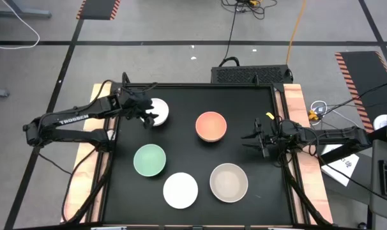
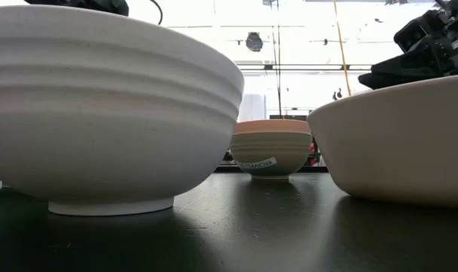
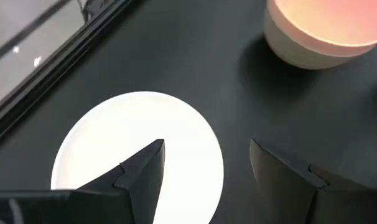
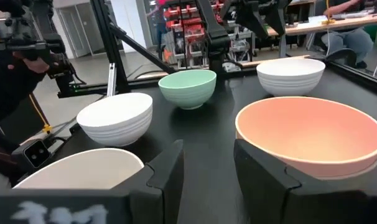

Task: Nest bowls inside each other
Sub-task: Stack the top left white bowl on top of the light orange bowl

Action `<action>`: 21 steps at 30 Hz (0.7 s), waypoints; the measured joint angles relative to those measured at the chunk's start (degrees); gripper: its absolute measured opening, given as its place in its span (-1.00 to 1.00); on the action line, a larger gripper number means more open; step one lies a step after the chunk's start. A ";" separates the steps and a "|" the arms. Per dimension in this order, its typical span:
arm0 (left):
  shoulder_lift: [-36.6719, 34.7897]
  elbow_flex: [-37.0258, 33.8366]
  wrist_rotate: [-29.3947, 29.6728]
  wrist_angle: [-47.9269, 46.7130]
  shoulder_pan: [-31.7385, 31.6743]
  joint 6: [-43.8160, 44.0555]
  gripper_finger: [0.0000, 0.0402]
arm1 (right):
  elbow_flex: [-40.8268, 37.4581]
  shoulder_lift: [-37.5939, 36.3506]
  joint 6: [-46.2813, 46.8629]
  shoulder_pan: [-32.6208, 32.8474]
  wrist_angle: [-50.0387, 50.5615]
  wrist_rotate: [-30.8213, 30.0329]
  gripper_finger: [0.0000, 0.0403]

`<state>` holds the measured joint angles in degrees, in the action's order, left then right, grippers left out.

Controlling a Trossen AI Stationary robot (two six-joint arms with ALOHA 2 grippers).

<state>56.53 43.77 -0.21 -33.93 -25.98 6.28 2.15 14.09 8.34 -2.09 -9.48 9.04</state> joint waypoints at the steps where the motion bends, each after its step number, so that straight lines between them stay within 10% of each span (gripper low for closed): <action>1: 0.66 0.74 0.00 -0.96 -0.36 0.31 0.19 | 0.00 0.00 -0.02 0.00 0.13 0.00 -0.34; 21: 11.79 2.58 -4.26 -8.15 -3.88 -2.58 0.19 | -0.02 0.02 1.50 0.00 0.90 0.07 -0.34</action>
<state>68.31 46.35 -4.47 -42.09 -29.87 3.70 2.13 14.11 9.84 -2.09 -8.58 9.10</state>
